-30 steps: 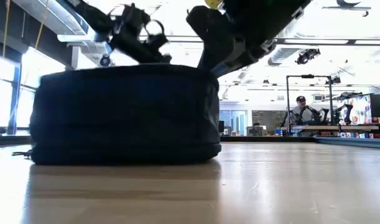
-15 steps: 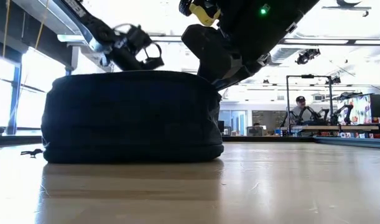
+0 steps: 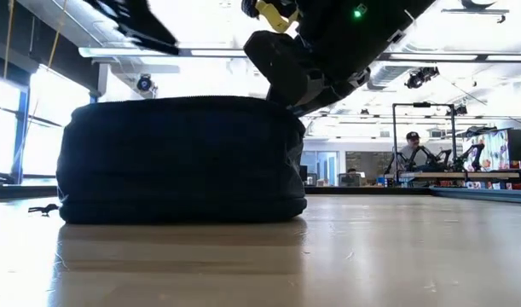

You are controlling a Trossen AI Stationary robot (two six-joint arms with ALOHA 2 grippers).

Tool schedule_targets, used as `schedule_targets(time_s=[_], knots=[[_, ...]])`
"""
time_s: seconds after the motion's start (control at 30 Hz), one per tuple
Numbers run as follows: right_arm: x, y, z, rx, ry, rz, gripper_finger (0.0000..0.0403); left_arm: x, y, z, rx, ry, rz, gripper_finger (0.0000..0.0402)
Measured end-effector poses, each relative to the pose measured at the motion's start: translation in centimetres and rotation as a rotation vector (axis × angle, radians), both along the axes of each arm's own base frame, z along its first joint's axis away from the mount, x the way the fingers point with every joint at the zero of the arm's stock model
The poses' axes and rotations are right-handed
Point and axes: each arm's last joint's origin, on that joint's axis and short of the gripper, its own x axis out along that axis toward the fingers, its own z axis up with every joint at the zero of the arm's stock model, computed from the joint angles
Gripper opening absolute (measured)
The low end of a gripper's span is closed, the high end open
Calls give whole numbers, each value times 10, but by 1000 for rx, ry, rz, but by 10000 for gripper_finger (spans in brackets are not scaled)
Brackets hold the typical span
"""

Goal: Unpack backpack
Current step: Remove the black medicine organizer from the black backpack

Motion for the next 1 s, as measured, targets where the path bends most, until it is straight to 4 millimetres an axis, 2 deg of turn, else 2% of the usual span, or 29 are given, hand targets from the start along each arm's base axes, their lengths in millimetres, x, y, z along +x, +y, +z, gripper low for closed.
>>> schedule_targets(time_s=[0.17,0.33,0.43,0.53,0.7,0.9,1.0], knots=[[3,4,16,72,15,126,154,-21,-34,-50,-188,-3,-85,200],[17,-16,38,189,22,292,161,-26,-61,-89,-256,-65,-157,188],[31,-30,45,290,2,457,177,-27,-74,-102,-250,-84,-172,177],[41,-41,43,344,3,586,205,-26,-85,-112,-228,-94,-183,167],[45,-49,39,199,45,628,256,-22,-102,-129,-238,-64,-200,161],[40,-31,36,156,60,659,272,-14,-116,-147,-252,11,-203,160],[39,-19,21,130,97,650,273,-7,-121,-155,-241,20,-187,160]])
